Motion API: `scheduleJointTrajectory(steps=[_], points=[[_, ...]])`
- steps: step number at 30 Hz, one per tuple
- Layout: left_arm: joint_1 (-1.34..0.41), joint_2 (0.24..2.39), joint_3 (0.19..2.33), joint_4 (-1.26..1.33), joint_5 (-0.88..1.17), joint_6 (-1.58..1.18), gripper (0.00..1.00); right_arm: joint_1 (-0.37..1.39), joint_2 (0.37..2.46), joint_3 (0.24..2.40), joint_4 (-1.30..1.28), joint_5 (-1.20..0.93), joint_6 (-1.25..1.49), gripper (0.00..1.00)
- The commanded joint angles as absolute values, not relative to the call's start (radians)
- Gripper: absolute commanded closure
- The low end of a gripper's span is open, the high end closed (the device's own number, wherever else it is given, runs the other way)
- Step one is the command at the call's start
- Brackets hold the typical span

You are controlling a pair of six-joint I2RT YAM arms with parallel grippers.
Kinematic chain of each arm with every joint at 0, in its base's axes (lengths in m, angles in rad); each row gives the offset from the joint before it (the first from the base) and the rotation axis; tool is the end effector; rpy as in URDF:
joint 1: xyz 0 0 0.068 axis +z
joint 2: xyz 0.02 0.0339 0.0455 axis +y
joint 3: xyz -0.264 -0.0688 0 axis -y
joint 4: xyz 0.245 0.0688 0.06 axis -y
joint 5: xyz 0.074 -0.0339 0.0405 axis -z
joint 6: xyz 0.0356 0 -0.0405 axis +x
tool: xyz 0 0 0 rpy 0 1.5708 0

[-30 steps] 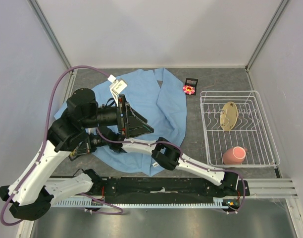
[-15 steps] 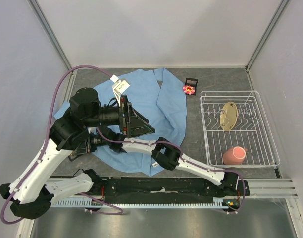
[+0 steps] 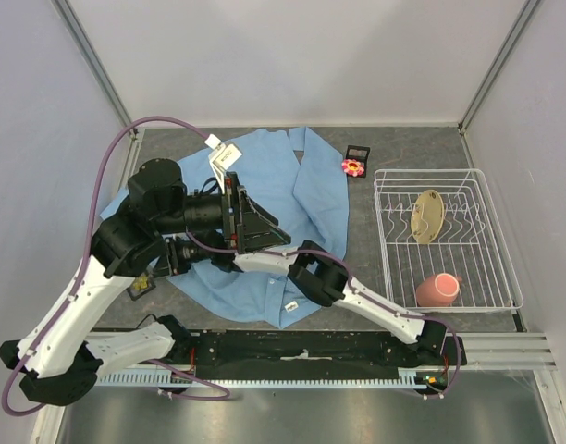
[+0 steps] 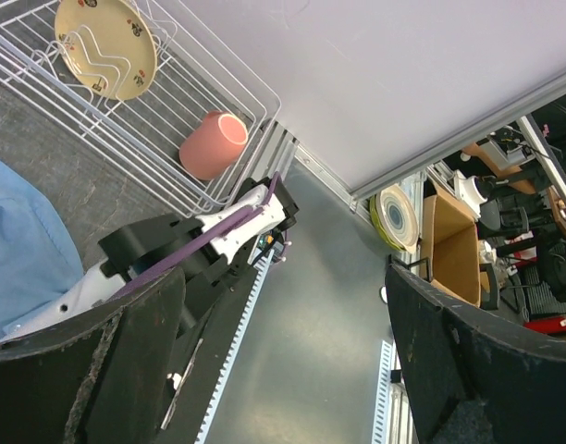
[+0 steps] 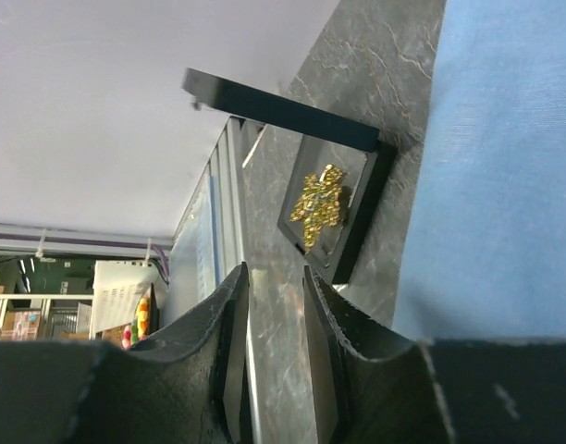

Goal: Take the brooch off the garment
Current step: Place the brooch in the brooch box, then reset both arms

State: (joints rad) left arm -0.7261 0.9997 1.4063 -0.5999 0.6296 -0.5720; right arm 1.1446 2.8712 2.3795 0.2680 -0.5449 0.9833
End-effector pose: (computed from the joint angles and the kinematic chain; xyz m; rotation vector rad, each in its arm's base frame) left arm 0.1203 -0.1348 0.4679 0.6587 1.8684 -1.4486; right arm 0.2397 0.5727 0.0981 -0.6708 2.1683 1.8461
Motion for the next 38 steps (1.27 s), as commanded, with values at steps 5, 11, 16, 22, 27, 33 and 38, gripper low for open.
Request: scheduleJointTrajectory(steps=[5,11,16,22,27,33,38], points=[[-0.732,1.016,1.52,-0.635,0.598,-0.545,0.05,1.091,2.487,1.987,0.515,-0.598,1.026,0.59],[-0.73,0.968,1.552,-0.626,0.392,-0.512,0.05,1.062,2.081,1.424,0.526,-0.528,0.956,0.55],[-0.73,0.809,1.39,-0.49,0.118,-0.517,0.05,1.025,1.683,1.019,0.138,-0.224,0.78,0.52],[-0.73,0.736,1.244,-0.433,0.018,-0.534,0.04,1.022,1.163,0.934,-0.493,0.266,0.643,0.46],[-0.73,0.723,1.201,-0.434,0.015,-0.558,0.04,1.023,0.867,1.089,-0.77,0.535,0.6,0.02],[-0.73,0.713,1.206,-0.46,0.012,-0.568,0.04,1.023,0.805,1.329,-0.887,0.644,0.493,0.02],[-0.73,0.7,1.223,-0.469,0.031,-0.545,0.04,1.023,0.721,1.416,-0.778,0.701,0.37,0.02]])
